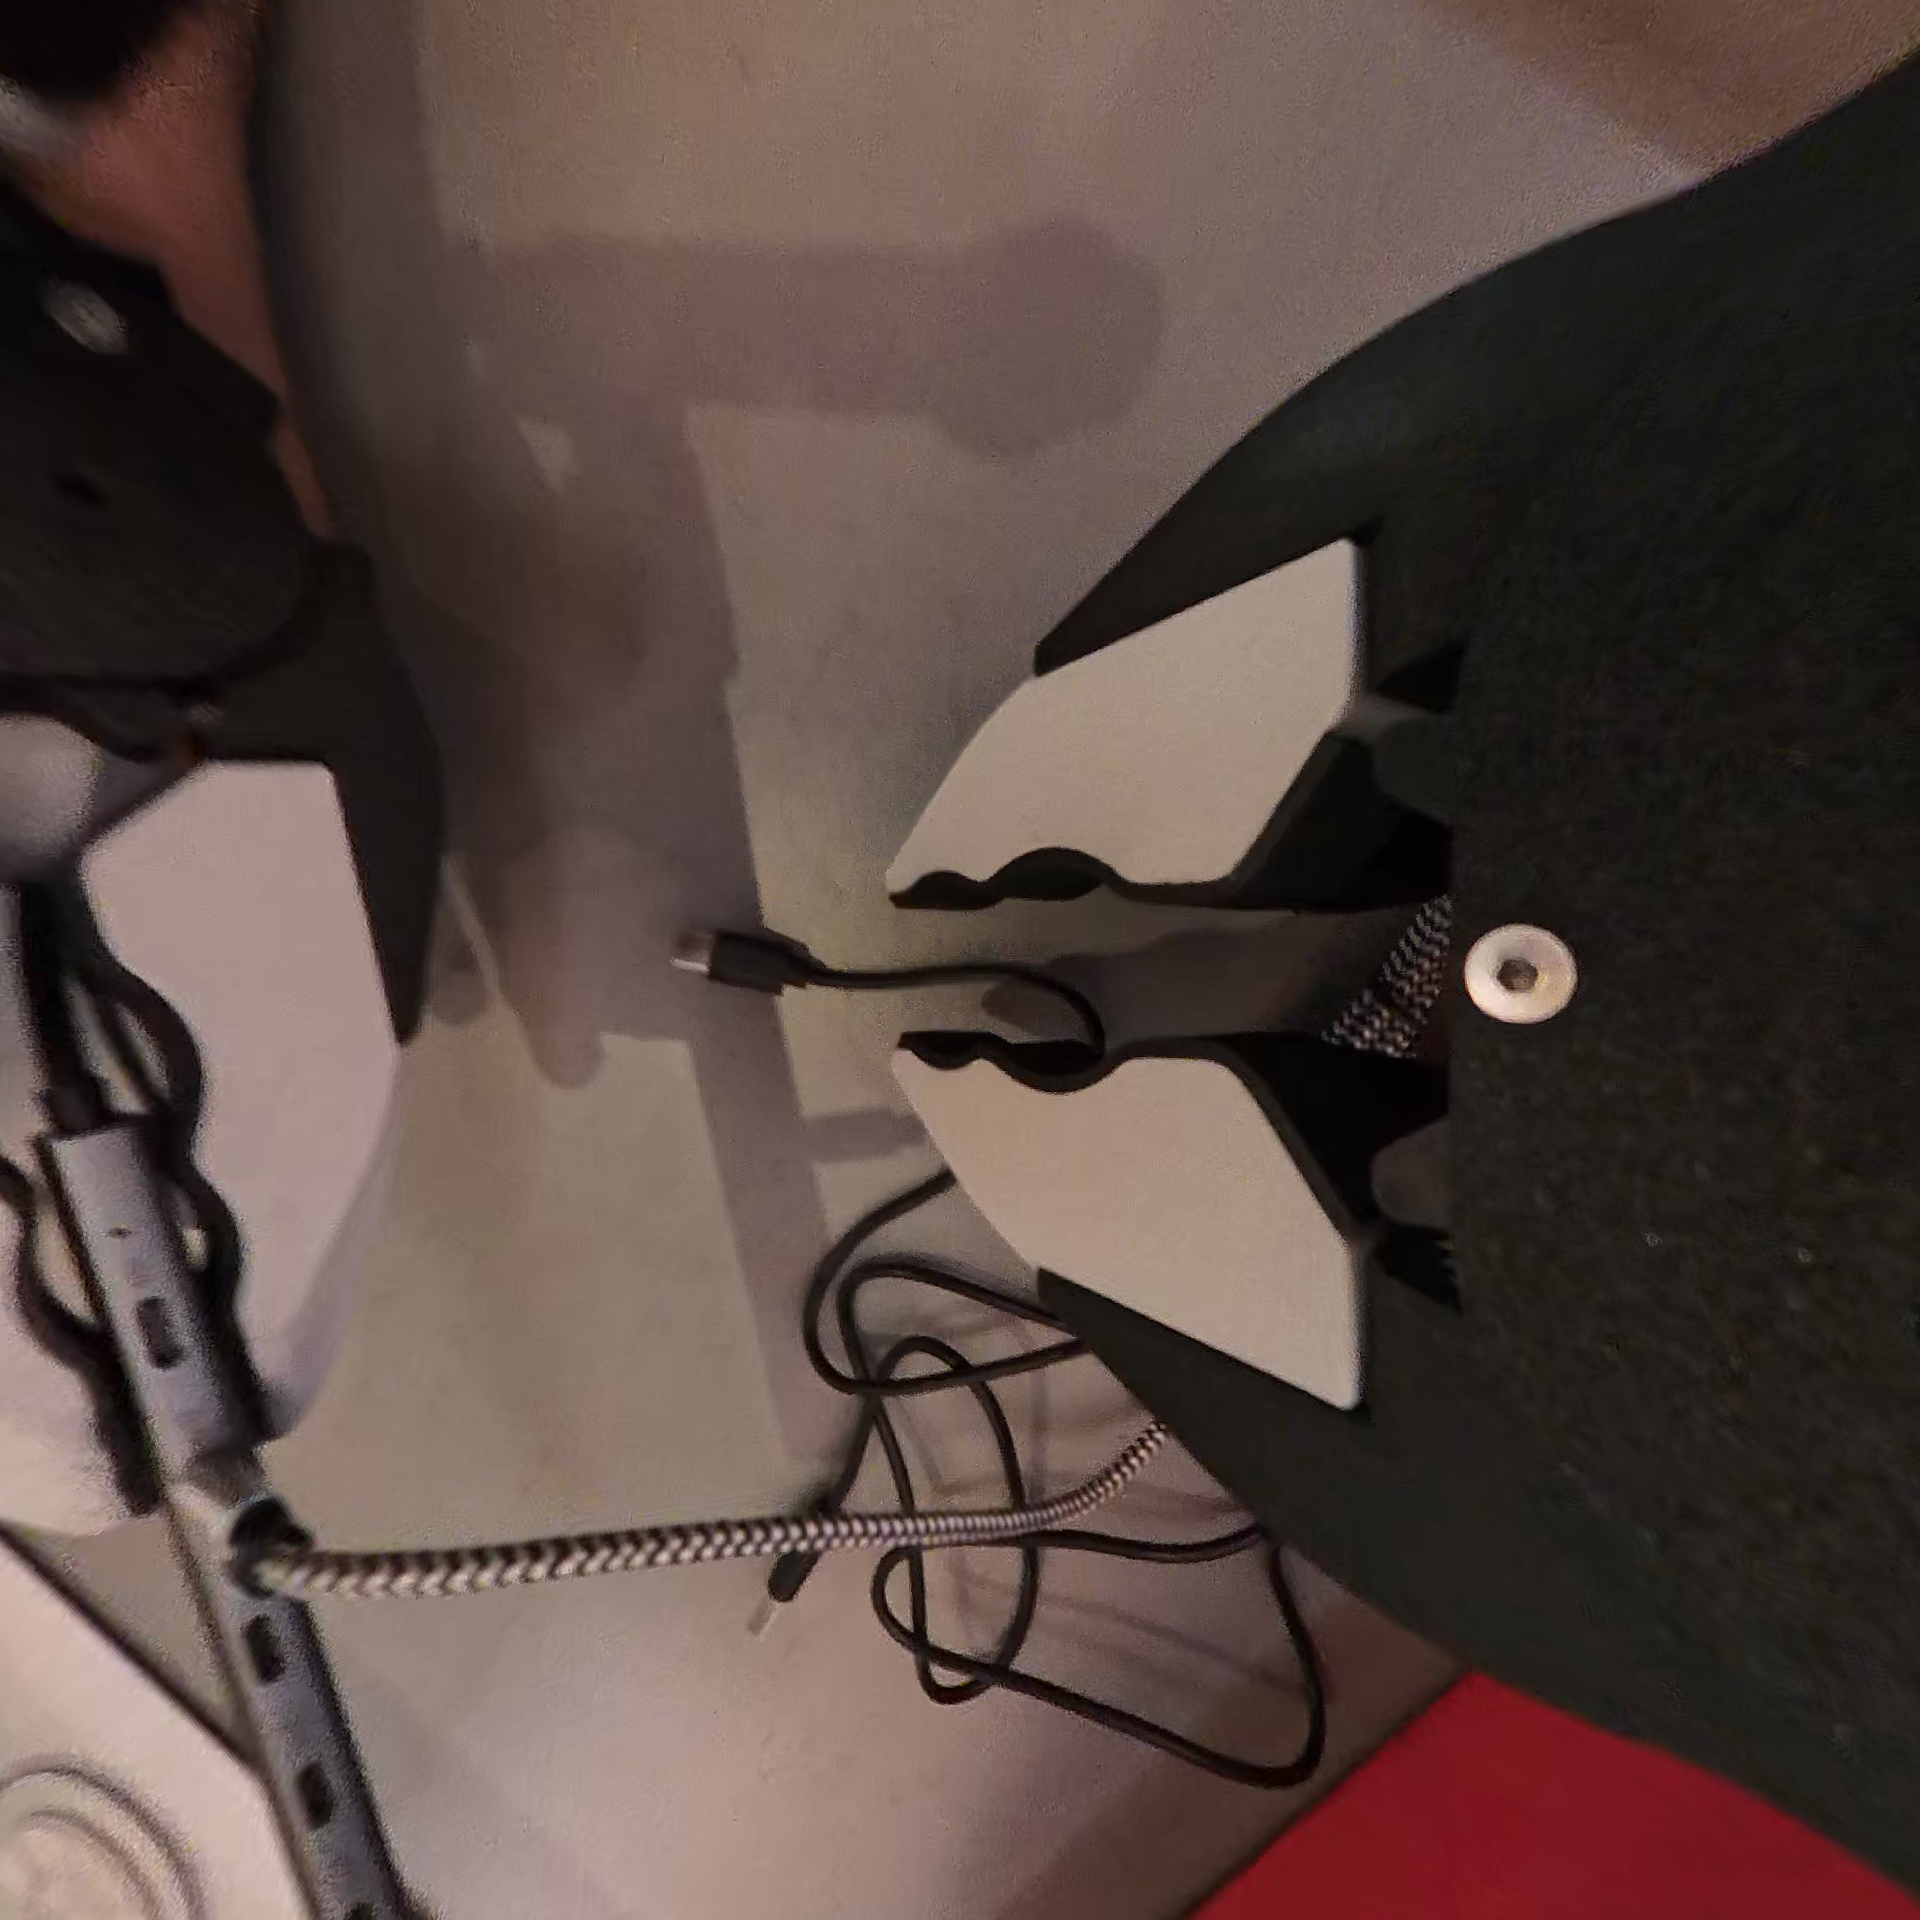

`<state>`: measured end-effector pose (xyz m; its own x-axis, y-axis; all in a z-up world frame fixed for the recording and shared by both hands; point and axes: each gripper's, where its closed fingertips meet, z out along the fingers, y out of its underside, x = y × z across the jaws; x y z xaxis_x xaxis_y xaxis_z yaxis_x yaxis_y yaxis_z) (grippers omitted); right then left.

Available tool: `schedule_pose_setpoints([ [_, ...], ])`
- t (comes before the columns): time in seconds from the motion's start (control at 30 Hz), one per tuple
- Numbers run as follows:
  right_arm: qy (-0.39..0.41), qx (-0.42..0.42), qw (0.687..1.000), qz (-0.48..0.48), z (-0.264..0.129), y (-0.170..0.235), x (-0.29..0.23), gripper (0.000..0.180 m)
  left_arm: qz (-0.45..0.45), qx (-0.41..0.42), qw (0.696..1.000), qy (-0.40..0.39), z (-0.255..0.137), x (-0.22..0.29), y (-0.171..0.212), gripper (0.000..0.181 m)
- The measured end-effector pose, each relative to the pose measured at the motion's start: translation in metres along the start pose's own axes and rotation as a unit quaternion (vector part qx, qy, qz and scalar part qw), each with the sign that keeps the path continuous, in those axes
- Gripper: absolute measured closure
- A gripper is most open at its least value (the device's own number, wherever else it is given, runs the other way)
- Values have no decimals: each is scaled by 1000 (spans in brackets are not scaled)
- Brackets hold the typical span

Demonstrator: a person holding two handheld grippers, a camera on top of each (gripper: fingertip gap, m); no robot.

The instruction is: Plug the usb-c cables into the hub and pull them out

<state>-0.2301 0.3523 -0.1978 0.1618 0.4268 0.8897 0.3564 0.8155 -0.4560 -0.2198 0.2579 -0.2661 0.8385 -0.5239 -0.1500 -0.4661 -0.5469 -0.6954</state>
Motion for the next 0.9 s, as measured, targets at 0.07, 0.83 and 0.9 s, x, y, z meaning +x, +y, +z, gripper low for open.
schedule_pose_setpoints([
  [0.07,-1,3,1000,0,-2,-1,0,171,-13,-17,1000,-2,5,-5,8,159],
  [0.83,-7,8,990,-139,-2,-21,-17,170,-23,-11,1000,-6,-63,-17,-38,181],
  [0.9,-8,11,990,-141,-2,-24,-19,170,-27,-13,1000,-6,-62,-18,-39,181],
])
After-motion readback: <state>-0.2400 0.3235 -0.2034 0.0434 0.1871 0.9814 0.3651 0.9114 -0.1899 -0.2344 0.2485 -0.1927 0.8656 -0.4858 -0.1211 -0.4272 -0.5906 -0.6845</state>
